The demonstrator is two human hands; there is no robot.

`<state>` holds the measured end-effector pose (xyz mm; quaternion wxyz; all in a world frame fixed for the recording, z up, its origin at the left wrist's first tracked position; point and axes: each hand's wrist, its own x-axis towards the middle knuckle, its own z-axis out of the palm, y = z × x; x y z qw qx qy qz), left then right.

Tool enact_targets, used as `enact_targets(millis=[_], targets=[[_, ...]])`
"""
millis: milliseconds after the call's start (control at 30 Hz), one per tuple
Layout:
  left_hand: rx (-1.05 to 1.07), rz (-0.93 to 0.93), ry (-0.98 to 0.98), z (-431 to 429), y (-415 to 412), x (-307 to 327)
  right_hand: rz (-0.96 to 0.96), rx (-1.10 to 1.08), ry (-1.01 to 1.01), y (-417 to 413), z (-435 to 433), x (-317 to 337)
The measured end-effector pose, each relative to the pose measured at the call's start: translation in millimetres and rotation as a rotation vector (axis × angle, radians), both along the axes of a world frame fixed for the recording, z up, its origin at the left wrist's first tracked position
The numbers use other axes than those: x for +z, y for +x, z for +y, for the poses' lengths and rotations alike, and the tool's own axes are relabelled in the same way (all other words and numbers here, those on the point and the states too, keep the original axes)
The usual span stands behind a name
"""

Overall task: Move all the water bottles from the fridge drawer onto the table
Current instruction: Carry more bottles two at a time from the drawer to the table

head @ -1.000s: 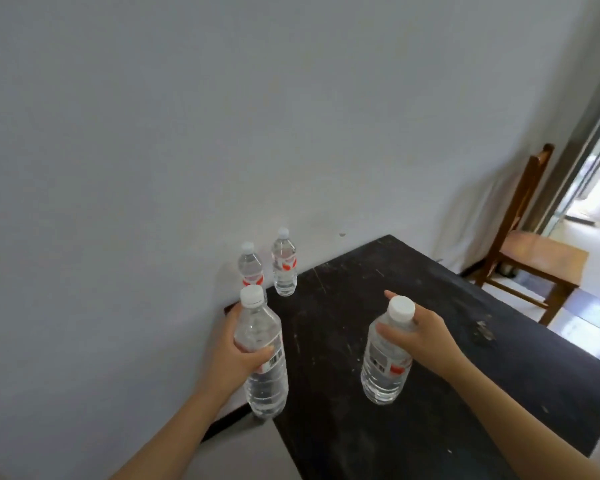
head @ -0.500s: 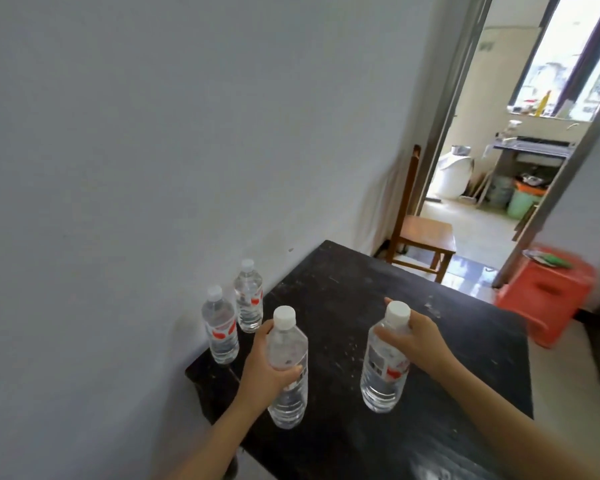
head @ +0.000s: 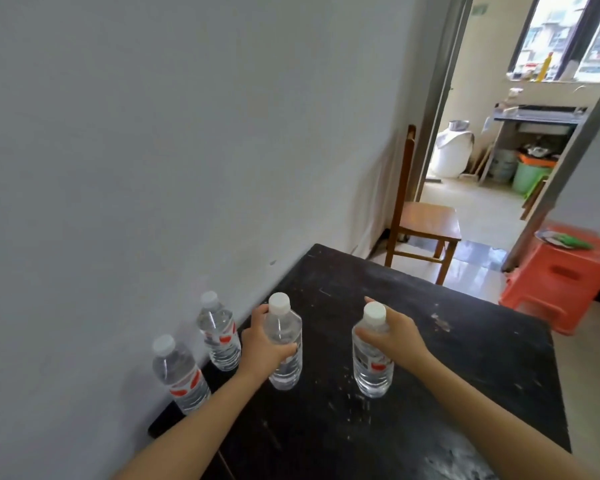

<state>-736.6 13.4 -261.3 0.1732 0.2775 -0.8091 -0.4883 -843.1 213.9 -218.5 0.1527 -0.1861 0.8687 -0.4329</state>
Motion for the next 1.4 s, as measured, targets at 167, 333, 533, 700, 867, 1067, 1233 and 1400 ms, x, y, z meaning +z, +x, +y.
enact_targets(millis=[167,333,533,700,867,1067,1233,1400], targets=[[-0.005,-0.068,-0.039,-40.4,-40.0,21.7,-0.008,0.051,0.005,-36.3,-32.8,-10.7],[-0.002,-0.115,-0.062,-77.3,-81.3,25.6,-0.002,0.063,-0.001,-70.0,-81.8,-16.9],[0.049,-0.216,-0.044,-93.4,-112.2,-0.8,-0.012,0.044,-0.011,-102.1,-131.4,-18.7],[0.069,-0.269,-0.037,-104.0,-128.4,-11.2,0.031,0.070,0.069,-122.4,-156.9,-24.4],[0.242,-0.166,0.038,-102.2,-130.7,-22.5,-0.047,0.051,0.027,-134.5,-178.8,-38.5],[0.408,-0.082,0.161,-101.2,-124.4,-41.2,-0.072,0.114,0.002,-147.7,-198.8,-47.2],[0.485,-0.030,0.196,-105.2,-119.6,-47.0,-0.074,0.213,-0.006,-160.9,-222.4,-40.7],[0.525,0.038,0.218,-104.5,-116.9,-50.7,-0.022,0.375,0.073,-173.5,-254.2,-41.7]])
